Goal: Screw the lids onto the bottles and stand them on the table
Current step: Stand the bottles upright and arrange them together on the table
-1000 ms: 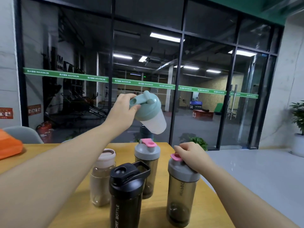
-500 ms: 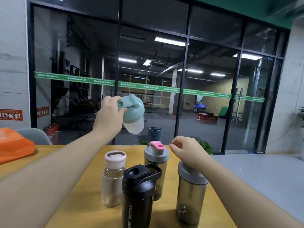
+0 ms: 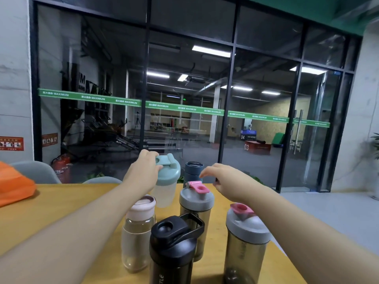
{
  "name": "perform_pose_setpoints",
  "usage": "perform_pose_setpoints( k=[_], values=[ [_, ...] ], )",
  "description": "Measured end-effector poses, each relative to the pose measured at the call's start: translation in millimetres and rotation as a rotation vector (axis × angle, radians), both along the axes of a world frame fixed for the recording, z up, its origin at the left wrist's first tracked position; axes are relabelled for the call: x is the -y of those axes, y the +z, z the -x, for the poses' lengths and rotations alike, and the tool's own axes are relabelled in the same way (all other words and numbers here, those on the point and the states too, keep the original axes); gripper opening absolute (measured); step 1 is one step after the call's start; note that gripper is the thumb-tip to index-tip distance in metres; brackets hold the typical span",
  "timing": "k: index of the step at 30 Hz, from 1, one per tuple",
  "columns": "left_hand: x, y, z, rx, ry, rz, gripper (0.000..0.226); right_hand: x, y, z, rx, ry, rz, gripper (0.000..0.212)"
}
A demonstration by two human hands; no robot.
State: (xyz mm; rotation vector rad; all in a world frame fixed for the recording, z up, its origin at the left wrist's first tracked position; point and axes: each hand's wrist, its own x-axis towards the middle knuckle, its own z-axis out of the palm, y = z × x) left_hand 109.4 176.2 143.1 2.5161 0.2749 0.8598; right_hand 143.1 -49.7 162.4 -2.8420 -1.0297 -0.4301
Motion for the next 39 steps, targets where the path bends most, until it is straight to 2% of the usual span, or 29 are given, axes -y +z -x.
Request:
perform_pose_setpoints(
  k=[4, 12, 28, 34, 39],
  values=[
    [-1, -8, -14, -0.093, 0.004, -0.018, 0.037, -2, 5, -14, 0.107, 0.013, 0.23, 0.063],
    [-9, -21, -34, -0.219, -0.023, -0.07, 0.04, -13, 9, -32, 0.167, 0.09, 0.466, 0.064],
    [-11, -29, -47, -0.352, -0.056, -0.131, 0.04, -19, 15, -40, 0.061, 0.081, 0.555, 0.052],
    [-6, -26, -44, -0.389, -0.082, -0.191, 0.039, -5, 14, -46, -0.057, 0.033, 0.468, 0.043],
    [0, -24, -40, -0.406, -0.113, -0.206, 0.034, 6, 9, -44, -0.174, -0.081, 0.355, 0.048]
  ],
)
